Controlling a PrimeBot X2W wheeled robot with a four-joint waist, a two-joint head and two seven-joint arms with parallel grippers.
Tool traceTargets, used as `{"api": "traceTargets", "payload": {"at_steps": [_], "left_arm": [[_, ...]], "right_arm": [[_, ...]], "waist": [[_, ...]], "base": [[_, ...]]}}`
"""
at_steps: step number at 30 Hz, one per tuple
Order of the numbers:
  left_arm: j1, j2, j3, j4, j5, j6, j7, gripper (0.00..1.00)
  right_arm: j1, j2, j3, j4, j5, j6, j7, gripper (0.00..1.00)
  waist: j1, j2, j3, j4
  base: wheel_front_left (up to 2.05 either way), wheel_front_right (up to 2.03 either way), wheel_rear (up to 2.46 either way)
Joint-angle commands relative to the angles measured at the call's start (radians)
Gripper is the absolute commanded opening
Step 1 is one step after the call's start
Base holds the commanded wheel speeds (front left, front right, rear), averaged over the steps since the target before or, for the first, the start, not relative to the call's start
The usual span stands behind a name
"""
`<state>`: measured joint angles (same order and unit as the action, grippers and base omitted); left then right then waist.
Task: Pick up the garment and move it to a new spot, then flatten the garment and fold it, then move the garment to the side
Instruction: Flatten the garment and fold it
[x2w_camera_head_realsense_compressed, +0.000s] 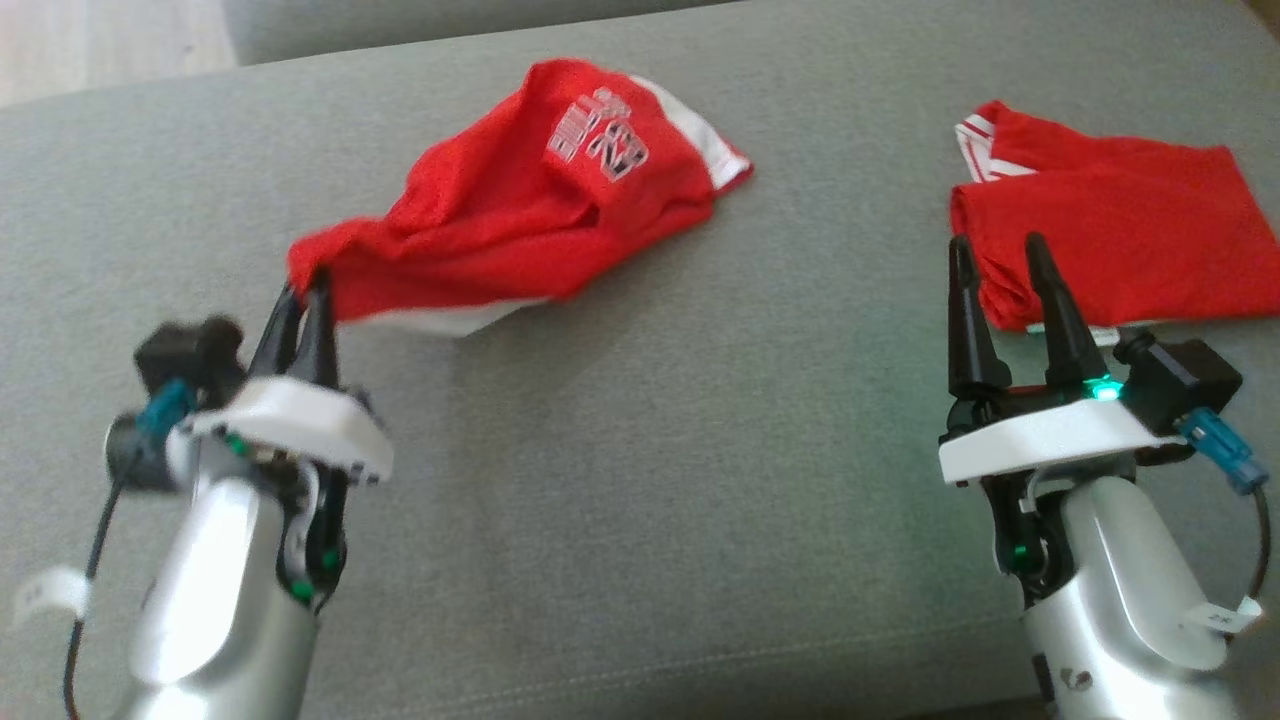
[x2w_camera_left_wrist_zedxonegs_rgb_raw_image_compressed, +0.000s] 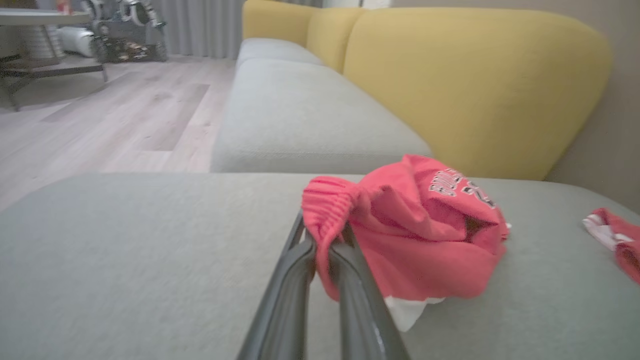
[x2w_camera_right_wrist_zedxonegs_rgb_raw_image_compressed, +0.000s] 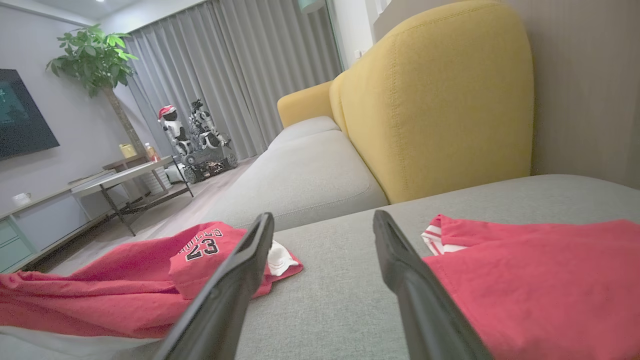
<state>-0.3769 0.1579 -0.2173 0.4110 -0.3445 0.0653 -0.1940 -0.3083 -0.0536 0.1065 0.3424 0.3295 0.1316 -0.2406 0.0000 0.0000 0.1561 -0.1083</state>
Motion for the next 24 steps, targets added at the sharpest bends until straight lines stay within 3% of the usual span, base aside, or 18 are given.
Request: {"api": "traceTargets", "payload": {"at_steps": [1,5,7,11,19,24], "left_arm": [[-0.020,0.031,0.042,-0.035,0.002,0.011,-0.001,0.00],[0.045,0.025,0.032,-0.004,0.000,0.028,0.014,0.00],[0.057,0.019,0.025,0.012,0.007,0.037,0.006,1.00],[0.047,-0.012,0.035,0.007,0.000,0.049,-0.040,1.00],[0.086,-0.085,0.070,-0.152,-0.027,0.014,-0.067,1.00],[0.131,-0.104,0.033,-0.205,-0.022,-0.017,-0.068,1.00]], "right_arm": [[-0.009,0.003,0.020,-0.029,-0.009,-0.001,0.002,1.00],[-0.003,0.003,0.017,-0.028,-0.017,-0.001,0.014,1.00],[-0.002,0.003,0.020,-0.028,-0.021,-0.001,0.024,1.00],[0.003,0.003,0.021,-0.031,-0.031,-0.001,0.041,1.00],[-0.013,-0.004,0.055,-0.049,-0.056,-0.001,0.092,1.00],[-0.070,-0.043,0.121,-0.028,-0.052,-0.001,0.164,1.00]], "waist": [[0.0000,0.0000,-0.008,0.016],[0.0000,0.0000,-0.017,0.043],[0.0000,0.0000,-0.019,0.054],[0.0000,0.0000,-0.018,0.080],[0.0000,0.0000,0.005,0.153],[0.0000,0.0000,0.044,0.225]], "base": [[0.00,0.00,0.00],[0.00,0.00,0.00],[0.00,0.00,0.00],[0.00,0.00,0.00],[0.00,0.00,0.00],[0.00,0.00,0.00]]}}
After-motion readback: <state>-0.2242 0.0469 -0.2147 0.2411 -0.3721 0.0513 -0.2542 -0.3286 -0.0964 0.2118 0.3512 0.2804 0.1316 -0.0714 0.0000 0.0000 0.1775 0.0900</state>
